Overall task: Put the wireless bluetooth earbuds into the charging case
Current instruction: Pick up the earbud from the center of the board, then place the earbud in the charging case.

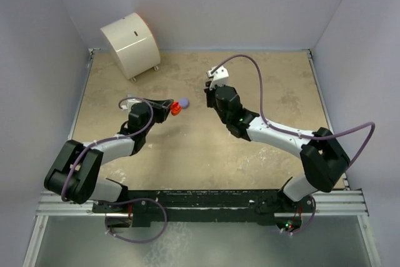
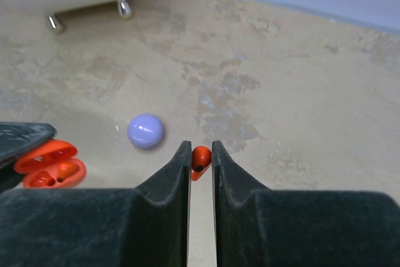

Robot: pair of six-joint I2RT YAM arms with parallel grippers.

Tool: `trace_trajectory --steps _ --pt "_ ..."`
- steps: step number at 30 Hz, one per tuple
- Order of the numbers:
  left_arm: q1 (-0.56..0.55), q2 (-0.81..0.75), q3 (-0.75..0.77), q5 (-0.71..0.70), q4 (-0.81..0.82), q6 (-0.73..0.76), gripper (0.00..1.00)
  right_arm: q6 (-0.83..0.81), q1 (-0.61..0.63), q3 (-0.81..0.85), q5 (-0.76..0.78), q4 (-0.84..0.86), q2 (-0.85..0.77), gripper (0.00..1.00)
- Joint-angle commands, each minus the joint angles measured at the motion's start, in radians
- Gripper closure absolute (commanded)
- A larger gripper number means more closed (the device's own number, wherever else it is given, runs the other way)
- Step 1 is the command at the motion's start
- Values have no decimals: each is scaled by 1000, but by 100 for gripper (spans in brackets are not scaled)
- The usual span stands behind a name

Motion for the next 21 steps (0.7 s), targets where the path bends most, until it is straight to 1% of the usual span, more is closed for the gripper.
trace_trajectory --steps 1,5,11,15,21 --pt "7 52 61 69 105 -15 100 -119 -3 -72 -31 319 -63 100" --pt "7 78 90 79 89 -27 100 -185 0 -166 -147 491 -92 100" --pt "7 110 104 96 121 -52 100 -260 -1 -261 -270 725 -102 100" --pt "4 142 103 125 160 -83 100 -290 0 -267 -333 789 -77 100" --pt "-4 171 100 140 204 -118 100 -331 20 -257 -354 841 -37 100"
